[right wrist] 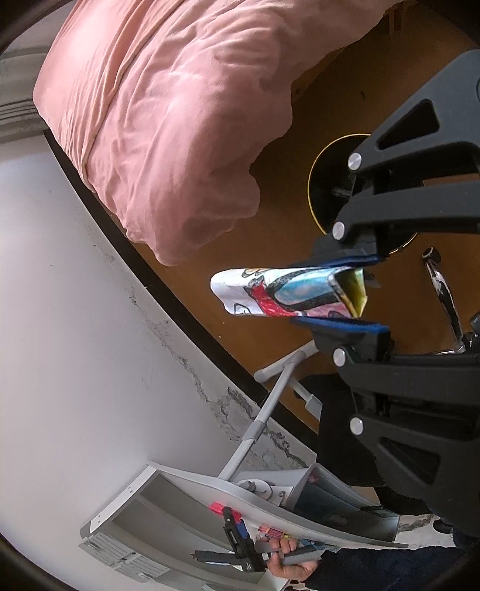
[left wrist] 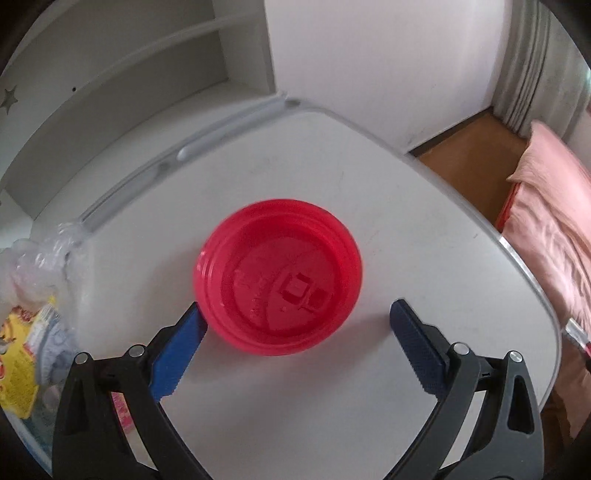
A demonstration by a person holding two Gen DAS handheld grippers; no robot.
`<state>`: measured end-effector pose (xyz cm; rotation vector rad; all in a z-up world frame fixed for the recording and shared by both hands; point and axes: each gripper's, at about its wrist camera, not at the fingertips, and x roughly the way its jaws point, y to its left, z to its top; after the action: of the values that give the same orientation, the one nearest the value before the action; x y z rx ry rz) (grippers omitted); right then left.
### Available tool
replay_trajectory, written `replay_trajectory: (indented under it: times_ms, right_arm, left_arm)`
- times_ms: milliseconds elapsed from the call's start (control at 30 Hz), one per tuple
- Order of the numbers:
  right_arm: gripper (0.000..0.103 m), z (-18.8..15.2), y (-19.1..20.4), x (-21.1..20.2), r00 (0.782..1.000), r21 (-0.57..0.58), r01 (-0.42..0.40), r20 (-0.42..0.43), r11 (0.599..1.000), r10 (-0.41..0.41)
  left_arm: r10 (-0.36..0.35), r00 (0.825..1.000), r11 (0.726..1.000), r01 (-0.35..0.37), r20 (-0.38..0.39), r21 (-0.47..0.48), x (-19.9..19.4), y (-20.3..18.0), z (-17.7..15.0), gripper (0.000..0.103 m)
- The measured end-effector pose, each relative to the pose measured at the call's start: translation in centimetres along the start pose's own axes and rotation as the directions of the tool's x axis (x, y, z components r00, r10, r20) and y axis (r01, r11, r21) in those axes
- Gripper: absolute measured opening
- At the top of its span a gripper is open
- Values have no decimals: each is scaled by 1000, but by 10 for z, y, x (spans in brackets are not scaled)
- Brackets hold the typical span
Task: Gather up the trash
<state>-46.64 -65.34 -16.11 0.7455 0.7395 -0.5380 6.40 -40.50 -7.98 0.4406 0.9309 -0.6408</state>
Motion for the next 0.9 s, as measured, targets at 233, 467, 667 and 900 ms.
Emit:
replay_trajectory:
  times_ms: [233,467,667,900]
  right_arm:
    - [22,-6,-14,4,1000,27,8,-9,1000,-8]
    - [22,-10,-17,4,1000,39,4,-15,999,-3]
    - [22,-9,-18,13,999,46,12,-34,999,-10]
    - [22,-8,-16,22,999,51,1,-45,999,1]
  left_arm:
    - [-48,999,999,48,4,-20,-4,-11,11,16]
    - [31,999,999,-30,18,-36,-13,-15,18,97]
    - [43,998,999,-42,49,-20,-5,-18,48,96]
    - [72,997,996,-73,-6,-55,31,-12,63,96]
